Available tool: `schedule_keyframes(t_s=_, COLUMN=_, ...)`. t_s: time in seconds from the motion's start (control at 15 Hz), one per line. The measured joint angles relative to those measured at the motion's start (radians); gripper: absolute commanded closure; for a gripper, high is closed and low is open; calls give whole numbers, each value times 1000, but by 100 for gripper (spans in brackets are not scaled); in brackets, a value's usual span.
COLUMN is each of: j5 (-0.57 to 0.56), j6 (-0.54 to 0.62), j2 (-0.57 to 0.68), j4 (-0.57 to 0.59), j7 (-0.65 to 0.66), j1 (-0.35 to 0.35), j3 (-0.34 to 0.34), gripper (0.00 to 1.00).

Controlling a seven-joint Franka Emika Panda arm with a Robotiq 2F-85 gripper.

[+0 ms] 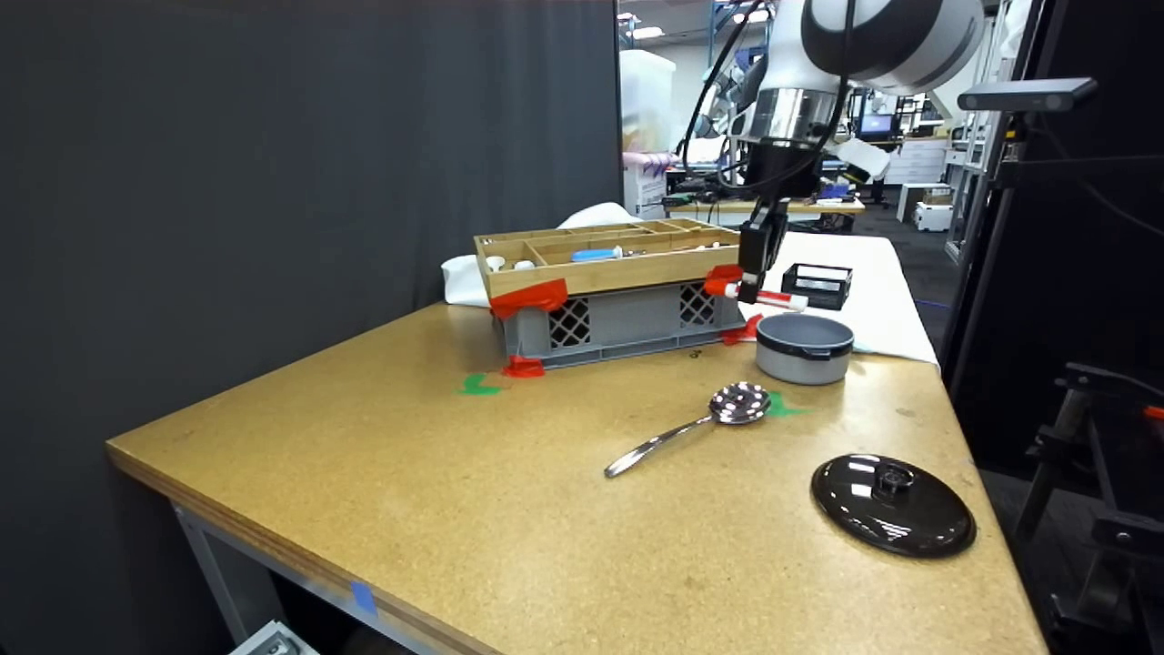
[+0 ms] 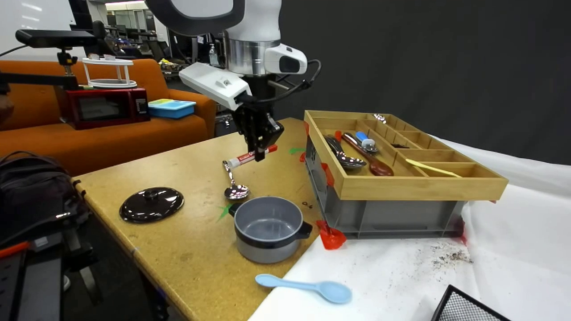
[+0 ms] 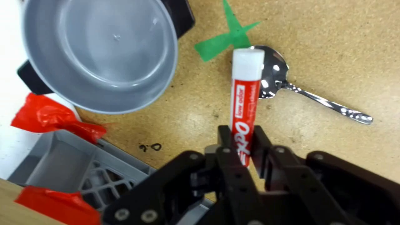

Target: Put the marker in the grey pot and put the black lid on top of the grey pot, move the grey pot to the left

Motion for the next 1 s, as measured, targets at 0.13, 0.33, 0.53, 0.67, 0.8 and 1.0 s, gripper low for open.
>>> schedule_keyframes(t_s=0.13, j5=37, j6=-24, j2=-21, j4=-15, j7=-31, j1=-18, j3=-25, gripper=95)
schedule_keyframes(t_s=0.33, j5=36, j6=-77, j2=-44, j4=-27, j7=-37, j1=-25, j3=-85, gripper=95)
schedule_keyframes(t_s=0.53, j5=8, j6=-78, j2=-47, j4=-42, j7=-32, j1=-25, j3=-145, gripper=95)
schedule_keyframes(t_s=0.67, j5=3, j6=-105, j2=-41, j4=-48, j7=-32, j1=-25, j3=-173, gripper=95)
schedule_keyframes(t_s=0.8, j5=-3, j6=-154, j2=-34, j4=-48, j7=-32, j1=-25, j3=-189, gripper=95)
schedule_keyframes(t_s=1.0, j5=-4, j6=-196, j2=-21, j4=-44, j7=-32, j1=-24, j3=-193, gripper=95)
